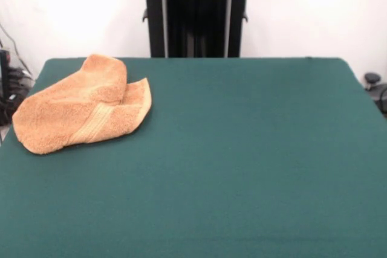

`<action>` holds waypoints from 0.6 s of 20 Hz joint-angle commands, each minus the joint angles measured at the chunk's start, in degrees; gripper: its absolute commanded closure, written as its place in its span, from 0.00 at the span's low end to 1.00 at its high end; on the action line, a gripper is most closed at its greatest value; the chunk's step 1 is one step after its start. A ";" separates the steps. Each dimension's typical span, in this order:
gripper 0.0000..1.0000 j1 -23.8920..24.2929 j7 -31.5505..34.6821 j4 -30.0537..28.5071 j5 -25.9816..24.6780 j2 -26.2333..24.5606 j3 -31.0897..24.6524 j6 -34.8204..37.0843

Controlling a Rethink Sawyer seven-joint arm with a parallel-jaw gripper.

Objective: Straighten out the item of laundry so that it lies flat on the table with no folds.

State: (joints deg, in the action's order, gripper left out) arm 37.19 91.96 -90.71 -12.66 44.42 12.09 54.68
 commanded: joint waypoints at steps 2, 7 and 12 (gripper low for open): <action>0.00 0.55 -3.16 -7.00 -3.13 -5.66 -9.01 -11.98; 0.00 0.63 -1.02 -8.65 -2.80 -7.02 -9.68 -16.21; 0.00 -1.70 2.95 -9.84 -2.29 -7.44 -8.40 -18.89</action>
State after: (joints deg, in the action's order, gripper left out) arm 39.21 91.96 -93.38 -12.62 38.86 9.91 39.32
